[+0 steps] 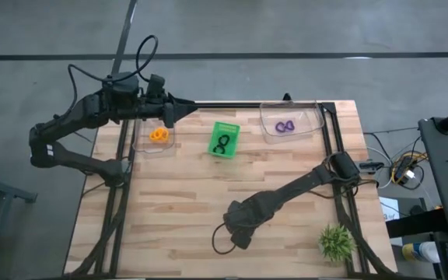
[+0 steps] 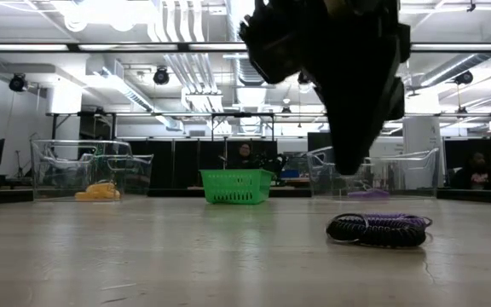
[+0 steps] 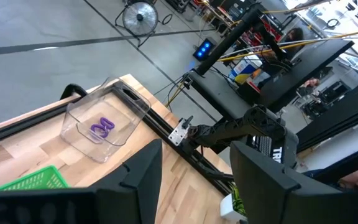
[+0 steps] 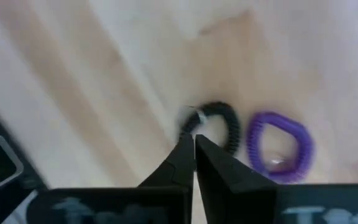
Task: Sort spring keychains
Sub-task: Put the black spring keychain into the green bin
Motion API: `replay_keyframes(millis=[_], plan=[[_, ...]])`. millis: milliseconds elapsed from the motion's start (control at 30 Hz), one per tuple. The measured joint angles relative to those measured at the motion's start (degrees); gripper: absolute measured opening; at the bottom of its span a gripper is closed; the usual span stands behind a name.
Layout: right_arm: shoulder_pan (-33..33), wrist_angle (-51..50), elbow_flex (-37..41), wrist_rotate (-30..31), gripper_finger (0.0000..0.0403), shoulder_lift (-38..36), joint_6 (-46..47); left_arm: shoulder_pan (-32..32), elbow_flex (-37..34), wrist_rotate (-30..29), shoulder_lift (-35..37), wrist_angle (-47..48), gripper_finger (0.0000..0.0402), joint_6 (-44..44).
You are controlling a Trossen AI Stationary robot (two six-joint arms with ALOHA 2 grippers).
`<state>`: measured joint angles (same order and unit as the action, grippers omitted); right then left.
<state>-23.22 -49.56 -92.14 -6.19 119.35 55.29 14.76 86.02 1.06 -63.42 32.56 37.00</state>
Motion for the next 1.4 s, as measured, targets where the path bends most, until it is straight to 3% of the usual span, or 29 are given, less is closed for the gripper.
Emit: replay_keyframes(millis=[133, 467, 700, 900, 1133, 1400], plan=[[-0.8, 4.3, 0.0, -1.1, 0.0037, 0.0, -0.3, 0.0, 0.0, 0.0, 0.0, 0.0, 0.0181, -0.1], [-2.1, 5.1, 0.3, -1.4, 0.0167, 0.3, 0.4, 0.0, 0.0, 0.0, 0.0, 0.0, 0.0181, -0.1], [-1.9, 5.4, 0.3, -1.4, 0.0198, 3.3, 0.0, 0.0, 0.0, 0.0, 0.0, 0.0, 0.0181, 0.1], [-1.9, 5.3, 0.3, -1.8, 0.0172, 4.5, 1.9, 0.0, 0.0, 0.0, 0.0, 0.0, 0.0181, 0.4], [-1.4, 4.7, 1.3, -3.3, 0.0030, 4.5, 1.7, 0.0, 0.0, 0.0, 0.0, 0.0, 0.0181, 0.5], [-0.9, 4.5, -0.2, -5.1, 0.0008, 3.3, 1.8, 0.0, 0.0, 0.0, 0.0, 0.0, 0.0181, 0.7]])
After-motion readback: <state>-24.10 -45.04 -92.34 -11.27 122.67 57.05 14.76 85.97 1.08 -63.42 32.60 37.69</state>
